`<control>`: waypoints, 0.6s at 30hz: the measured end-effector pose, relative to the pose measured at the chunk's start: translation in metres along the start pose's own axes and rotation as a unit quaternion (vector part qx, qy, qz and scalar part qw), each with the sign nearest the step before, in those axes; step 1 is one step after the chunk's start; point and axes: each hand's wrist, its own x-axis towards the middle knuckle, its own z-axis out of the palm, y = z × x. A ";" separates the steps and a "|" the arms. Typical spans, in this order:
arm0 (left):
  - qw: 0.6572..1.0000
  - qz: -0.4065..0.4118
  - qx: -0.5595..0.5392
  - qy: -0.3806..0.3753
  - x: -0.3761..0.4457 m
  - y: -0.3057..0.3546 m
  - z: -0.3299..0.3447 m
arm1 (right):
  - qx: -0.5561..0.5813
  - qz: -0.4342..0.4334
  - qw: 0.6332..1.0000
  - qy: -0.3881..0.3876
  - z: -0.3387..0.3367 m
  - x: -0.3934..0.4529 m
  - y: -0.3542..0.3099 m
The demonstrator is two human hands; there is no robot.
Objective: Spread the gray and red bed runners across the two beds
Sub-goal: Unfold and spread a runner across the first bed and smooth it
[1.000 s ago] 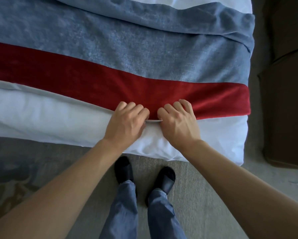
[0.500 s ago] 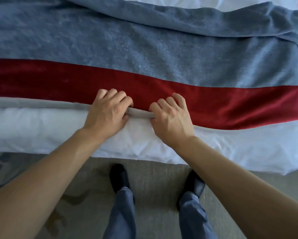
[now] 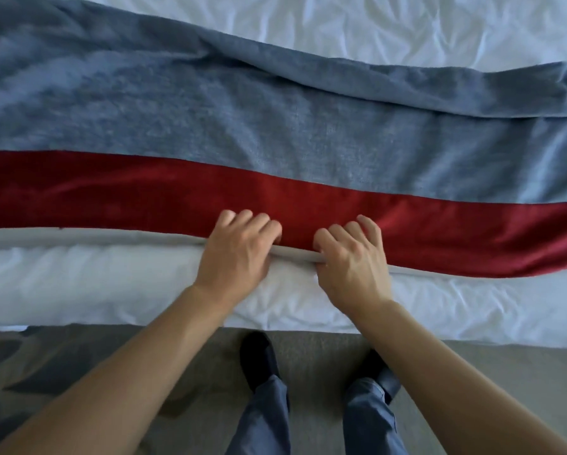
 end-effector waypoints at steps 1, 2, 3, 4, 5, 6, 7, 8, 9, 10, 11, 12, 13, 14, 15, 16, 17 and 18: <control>1.000 0.002 -0.003 -0.004 -0.007 0.002 0.001 | 0.005 0.001 1.000 -0.003 0.001 -0.004 -0.002; 1.000 0.012 -0.004 -0.008 -0.015 0.006 0.002 | 0.008 0.001 1.000 -0.007 0.002 -0.010 -0.002; 1.000 0.020 -0.002 -0.012 -0.020 0.010 0.004 | 0.010 -0.003 1.000 -0.010 0.001 -0.015 -0.002; 1.000 0.022 -0.002 -0.012 -0.021 0.009 0.004 | 0.009 -0.009 1.000 -0.014 0.000 -0.016 0.000; 1.000 0.015 -0.006 -0.010 -0.017 0.006 0.004 | 0.007 -0.013 1.000 -0.020 -0.002 -0.014 0.002; 1.000 0.004 -0.013 -0.008 -0.012 0.003 0.002 | 0.008 -0.013 0.999 -0.028 -0.004 -0.010 0.004; 1.000 -0.006 -0.020 -0.006 -0.008 0.002 0.001 | 0.013 -0.011 0.999 -0.033 -0.006 -0.006 0.006; 1.000 -0.010 -0.026 -0.013 -0.006 0.005 0.001 | 0.021 -0.011 0.999 -0.037 -0.007 -0.002 0.008; 0.999 -0.003 -0.030 -0.023 -0.007 0.012 0.001 | 0.028 -0.016 0.999 -0.043 -0.007 -0.001 0.009; 0.998 0.014 -0.036 -0.039 -0.010 0.021 0.003 | 0.036 -0.030 0.997 -0.054 -0.007 -0.003 0.011; 0.997 0.033 -0.045 -0.051 -0.013 0.030 0.006 | 0.044 -0.051 0.996 -0.064 -0.005 -0.007 0.012; 0.996 0.046 -0.057 -0.056 -0.013 0.036 0.007 | 0.052 -0.070 0.994 -0.073 -0.004 -0.010 0.015; 0.996 0.044 -0.066 -0.052 -0.009 0.038 0.007 | 0.060 -0.082 0.992 -0.075 -0.005 -0.010 0.020; 0.996 0.028 -0.071 -0.041 0.002 0.037 0.005 | 0.073 -0.084 0.991 -0.071 -0.005 -0.005 0.027; 0.997 0.013 -0.071 -0.023 0.017 0.035 0.005 | 0.089 -0.076 0.991 -0.060 -0.007 0.003 0.037; 0.998 0.000 -0.065 -0.004 0.034 0.033 0.003 | 0.103 -0.064 0.992 -0.043 -0.009 0.014 0.048; 0.998 -0.011 -0.057 0.014 0.054 0.030 0.002 | 0.111 -0.053 0.992 -0.023 -0.012 0.026 0.061; 0.998 -0.019 -0.048 0.026 0.075 0.030 0.000 | 0.113 -0.044 0.993 -0.004 -0.015 0.040 0.076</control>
